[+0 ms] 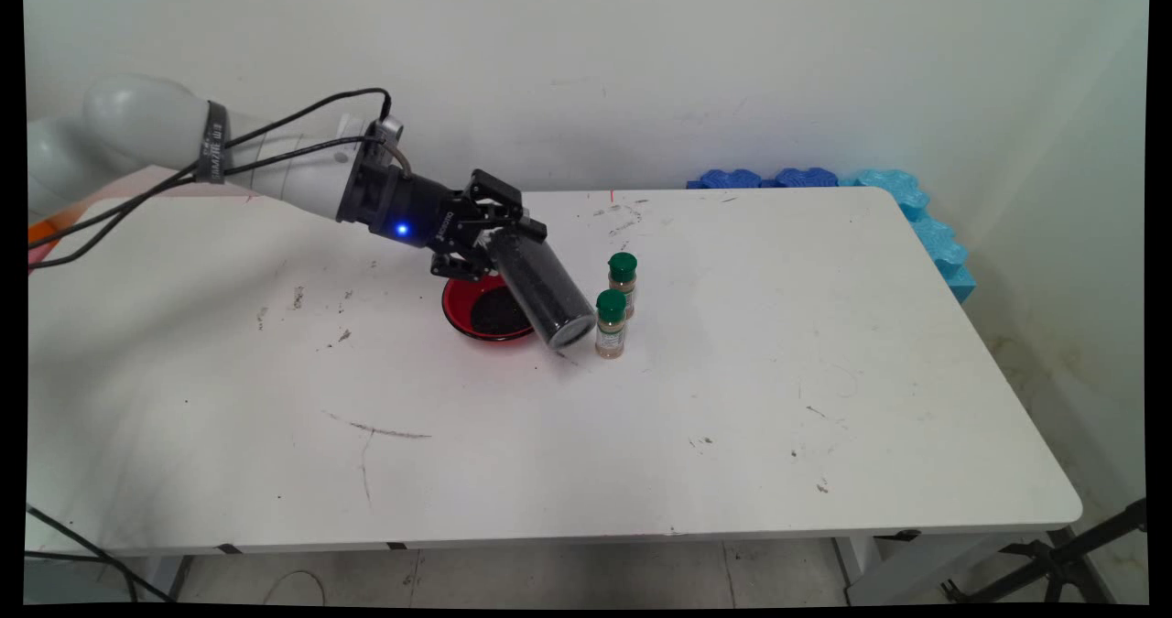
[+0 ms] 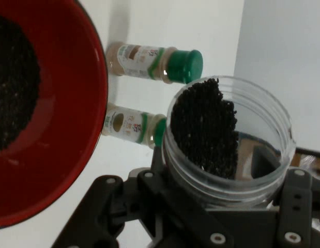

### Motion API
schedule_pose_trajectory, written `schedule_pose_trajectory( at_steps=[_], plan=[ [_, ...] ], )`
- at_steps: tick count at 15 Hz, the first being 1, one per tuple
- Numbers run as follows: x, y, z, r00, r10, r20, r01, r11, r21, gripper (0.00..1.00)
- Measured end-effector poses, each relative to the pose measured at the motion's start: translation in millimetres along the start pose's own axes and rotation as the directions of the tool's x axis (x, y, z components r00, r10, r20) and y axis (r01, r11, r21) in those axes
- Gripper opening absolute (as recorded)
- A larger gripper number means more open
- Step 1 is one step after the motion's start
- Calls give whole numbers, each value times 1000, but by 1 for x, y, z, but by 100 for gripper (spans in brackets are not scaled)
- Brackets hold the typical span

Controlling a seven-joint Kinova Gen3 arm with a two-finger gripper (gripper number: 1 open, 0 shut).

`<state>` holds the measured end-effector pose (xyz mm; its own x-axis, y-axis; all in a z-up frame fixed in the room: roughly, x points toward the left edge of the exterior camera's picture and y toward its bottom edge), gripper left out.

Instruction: Pour the black seasoning powder in the red bowl

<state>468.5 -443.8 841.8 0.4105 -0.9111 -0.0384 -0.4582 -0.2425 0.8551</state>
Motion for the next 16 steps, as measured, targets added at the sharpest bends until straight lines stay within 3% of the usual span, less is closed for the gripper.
schedule_pose_trajectory(
  at_steps=[2,6,12,16],
  plan=[
    [-3,3,-4,996,90,4,-90,996,6,0],
    [-8,12,-14,966,258,7,-258,966,19,0],
    [-16,28,-33,876,482,12,-482,876,31,0],
    [-29,44,-49,784,621,18,-621,783,30,0]
  ],
)
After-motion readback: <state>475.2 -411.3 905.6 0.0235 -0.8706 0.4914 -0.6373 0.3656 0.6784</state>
